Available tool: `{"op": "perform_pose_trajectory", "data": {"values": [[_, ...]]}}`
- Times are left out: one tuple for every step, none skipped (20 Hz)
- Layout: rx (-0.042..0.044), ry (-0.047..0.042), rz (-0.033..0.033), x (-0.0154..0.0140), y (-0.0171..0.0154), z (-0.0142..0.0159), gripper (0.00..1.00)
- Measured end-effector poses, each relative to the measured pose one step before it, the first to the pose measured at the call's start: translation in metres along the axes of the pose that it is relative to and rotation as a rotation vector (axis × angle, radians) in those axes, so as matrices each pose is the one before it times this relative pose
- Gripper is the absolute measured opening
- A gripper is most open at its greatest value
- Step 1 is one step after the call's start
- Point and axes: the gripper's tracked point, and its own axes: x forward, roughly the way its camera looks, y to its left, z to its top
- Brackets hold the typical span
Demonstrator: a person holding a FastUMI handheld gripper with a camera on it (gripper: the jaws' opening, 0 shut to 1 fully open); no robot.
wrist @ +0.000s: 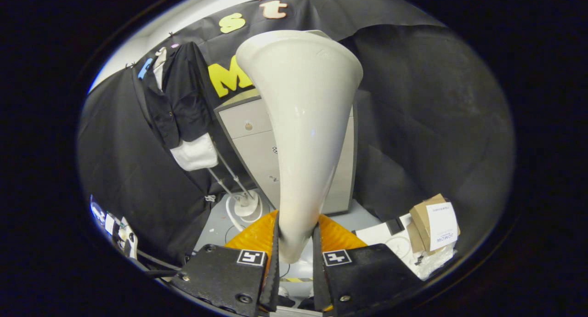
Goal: Iron the clothes twice with a garment steamer, once on the left side and once on the right side.
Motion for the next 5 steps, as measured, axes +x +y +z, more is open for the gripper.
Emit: {"op": "perform_pose_trajectory", "data": {"values": [[-0.00163,-0.00246,0.00316,-0.00082,0.00113,0.00040,0.33],[-0.00442,-0.00247,0.00240,-0.00003,0.00101,0.00158,0.33],[0.00177,-0.00550,0.00119,0.00022,0.00039,0.00235,0.33],[-0.00361,-0.00487,-0.00127,0.00048,0.00089,0.00384,0.33],[-0.00760,-0.00120,0.00078,0.00024,0.00105,0.00182,0.33]]}}
